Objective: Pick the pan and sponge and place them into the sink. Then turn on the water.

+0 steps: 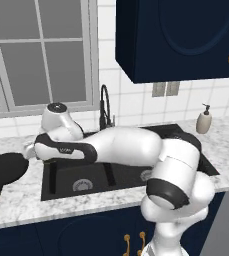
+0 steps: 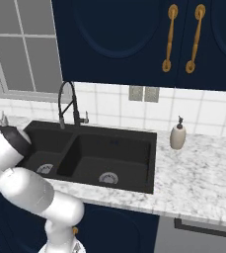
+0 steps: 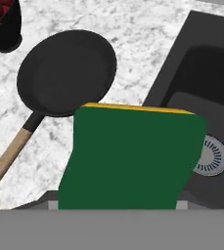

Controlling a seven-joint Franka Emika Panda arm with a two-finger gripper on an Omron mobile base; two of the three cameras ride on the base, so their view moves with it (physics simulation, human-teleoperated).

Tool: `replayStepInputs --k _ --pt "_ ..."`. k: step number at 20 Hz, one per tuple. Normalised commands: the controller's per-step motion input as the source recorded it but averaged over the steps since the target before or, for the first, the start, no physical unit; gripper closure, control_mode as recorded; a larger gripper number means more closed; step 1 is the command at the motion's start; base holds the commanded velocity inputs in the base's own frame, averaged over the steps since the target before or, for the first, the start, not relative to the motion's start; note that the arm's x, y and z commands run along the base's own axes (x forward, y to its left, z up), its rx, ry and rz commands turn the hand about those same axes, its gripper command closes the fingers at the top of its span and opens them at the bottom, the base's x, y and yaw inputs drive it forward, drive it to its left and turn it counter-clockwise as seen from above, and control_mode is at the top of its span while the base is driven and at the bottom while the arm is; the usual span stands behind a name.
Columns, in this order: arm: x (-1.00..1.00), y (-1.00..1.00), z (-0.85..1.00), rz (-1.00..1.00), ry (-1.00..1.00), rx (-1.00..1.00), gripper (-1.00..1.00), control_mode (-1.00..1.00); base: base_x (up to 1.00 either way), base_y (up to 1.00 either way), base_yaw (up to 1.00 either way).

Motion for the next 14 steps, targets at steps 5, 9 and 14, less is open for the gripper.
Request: replayStepInputs --k 5,9,14 --pt "0.52 0.92 -0.23 0.0 0.01 0.06 1.0 -1.0 0.0 0.0 0.0" --pt "0.44 0.84 -0.18 0.0 0.0 0.04 1.0 -1.0 0.0 0.0 0.0" --pt "0.09 0.69 0.0 0.0 0.03 0.0 1.0 -1.0 0.0 0.0 0.0"
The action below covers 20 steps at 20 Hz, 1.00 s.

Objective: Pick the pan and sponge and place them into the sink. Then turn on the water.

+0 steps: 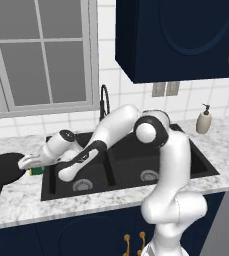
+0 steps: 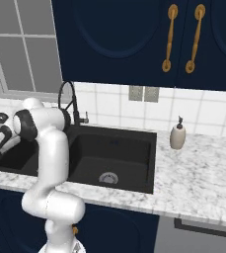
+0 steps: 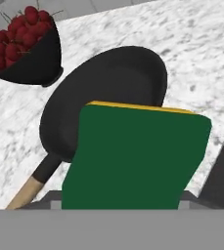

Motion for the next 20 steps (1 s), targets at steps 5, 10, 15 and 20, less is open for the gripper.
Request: replayStepInputs --k 5,10,15,20 --pt "0.0 0.69 0.43 -0.01 0.09 -0.02 1.0 -1.0 0.0 0.0 0.0" --pt "0.07 0.41 0.28 -0.03 0.05 -0.08 1.0 -1.0 0.0 0.0 0.0" --pt "0.35 0.27 0.1 -0.03 0.0 -0.1 1.0 -1.0 0.0 0.0 0.0" --pt "0.42 0.18 0.0 -0.04 0.0 -0.13 1.0 -1.0 0.0 0.0 0.0"
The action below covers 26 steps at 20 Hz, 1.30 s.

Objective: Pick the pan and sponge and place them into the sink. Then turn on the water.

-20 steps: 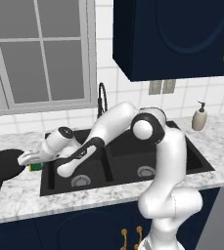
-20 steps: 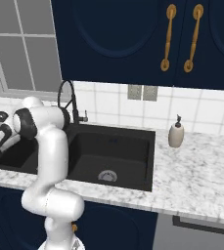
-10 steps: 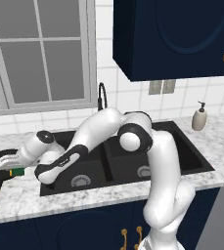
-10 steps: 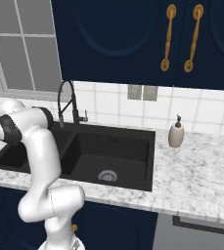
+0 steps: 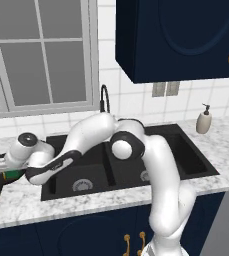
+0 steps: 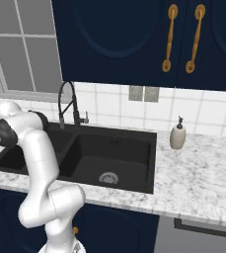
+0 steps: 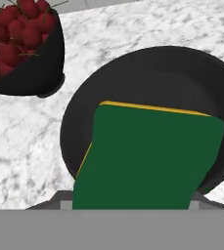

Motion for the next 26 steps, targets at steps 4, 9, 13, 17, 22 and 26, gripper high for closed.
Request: replayStepInputs --k 4,9,13,17,22,26 --pt "0.62 0.02 0.0 -0.01 0.0 -0.09 1.0 -1.0 0.0 0.0 0.0" --pt "0.3 0.08 -0.05 0.0 0.0 -0.05 1.0 -1.0 0.0 0.0 0.0" --pt "0.16 0.08 -0.27 0.0 0.0 -0.01 1.0 -1.0 0.0 0.0 0.0" --pt "0.13 0.02 -0.19 0.0 0.0 0.0 1.0 -1.0 0.0 0.0 0.0" --pt "0.04 0.0 -0.08 0.0 0.0 0.0 -1.0 -1.0 0.0 0.0 0.0" --pt "0.0 0.0 0.0 0.0 0.0 0.0 -1.0 -1.0 0.0 0.0 0.0"
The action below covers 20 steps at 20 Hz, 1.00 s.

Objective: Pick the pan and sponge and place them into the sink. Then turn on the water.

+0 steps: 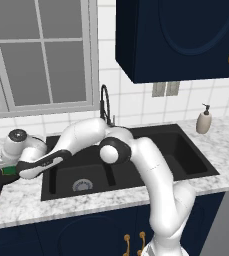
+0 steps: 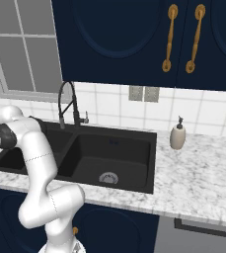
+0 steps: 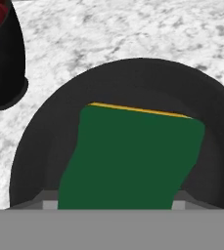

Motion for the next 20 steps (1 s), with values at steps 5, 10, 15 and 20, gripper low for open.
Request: replayStepInputs --k 5,10,15,20 --pt "0.0 0.0 0.0 0.0 0.0 0.0 -1.0 -1.0 0.0 0.0 0.0" --pt "-0.05 0.0 0.44 0.0 -0.03 0.0 -1.0 -1.0 0.0 0.0 0.0" --pt "-0.86 -0.02 0.66 -0.03 -0.08 0.0 -1.0 -1.0 0.0 0.0 0.0" --pt "-0.92 -0.01 0.04 -0.17 0.0 0.0 -1.0 -1.0 0.0 0.0 0.0"
